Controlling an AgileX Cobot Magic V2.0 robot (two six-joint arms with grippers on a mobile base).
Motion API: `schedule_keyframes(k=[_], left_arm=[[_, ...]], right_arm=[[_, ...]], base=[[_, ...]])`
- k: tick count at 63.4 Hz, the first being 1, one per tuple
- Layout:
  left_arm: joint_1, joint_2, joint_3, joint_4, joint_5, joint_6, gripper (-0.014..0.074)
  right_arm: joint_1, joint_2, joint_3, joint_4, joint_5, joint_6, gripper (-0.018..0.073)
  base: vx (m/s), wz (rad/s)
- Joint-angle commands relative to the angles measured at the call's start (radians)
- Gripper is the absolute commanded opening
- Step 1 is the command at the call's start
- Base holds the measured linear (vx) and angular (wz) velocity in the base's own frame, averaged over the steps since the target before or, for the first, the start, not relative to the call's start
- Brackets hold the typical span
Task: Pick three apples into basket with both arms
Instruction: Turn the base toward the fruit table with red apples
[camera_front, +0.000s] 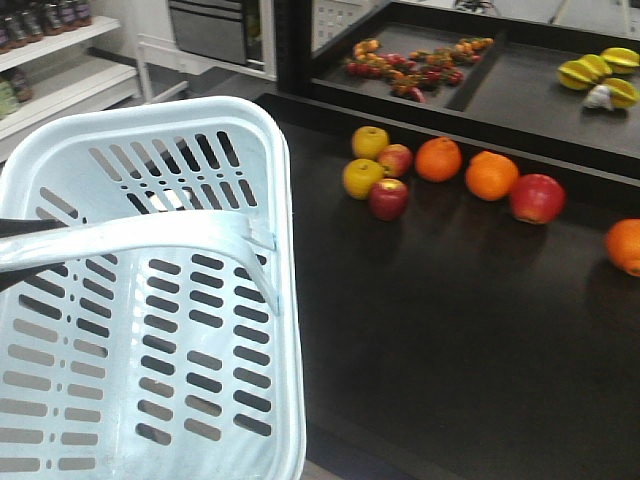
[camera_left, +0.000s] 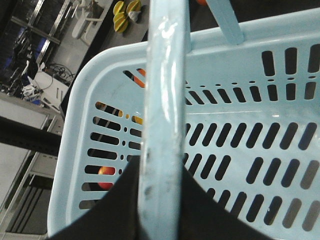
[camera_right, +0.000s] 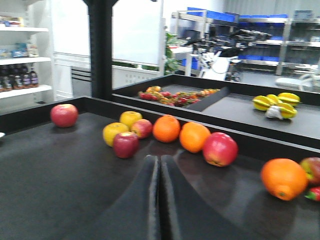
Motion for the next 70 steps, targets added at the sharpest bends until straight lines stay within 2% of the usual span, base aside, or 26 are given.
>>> schedule_keyframes(k=[1,21,28,70], left_arm=[[-0.002,-0.004,-0.033,-0.026,-0.101,-0.012,-0.0006],[-0.006,-0.004,-0.033,-0.006,-0.109,-0.012,-0.0006],[-0.006,-0.01,-0.033,-0.056,-0.085,-0.012,-0.0006],[-0.006,-0.014,-0.033,-0.053,-0.078,-0.012,-0.0006]], right_arm=[[0.0,0.001,0.013,-0.009,-0.073,-0.001,-0.0009],[-0.017,0.001,0.013,-0.009,-0.073,-0.001,-0.0009],[-0.016,0.001,0.013,-0.009,-0.073,-0.001,-0.0009],[-0.015,0.001,0.013,-0.009,-0.073,-0.001,-0.0009]], base=[[0.0,-0.41],[0.01,-0.35],[-0.01,-0.02],[0.0,0.03]])
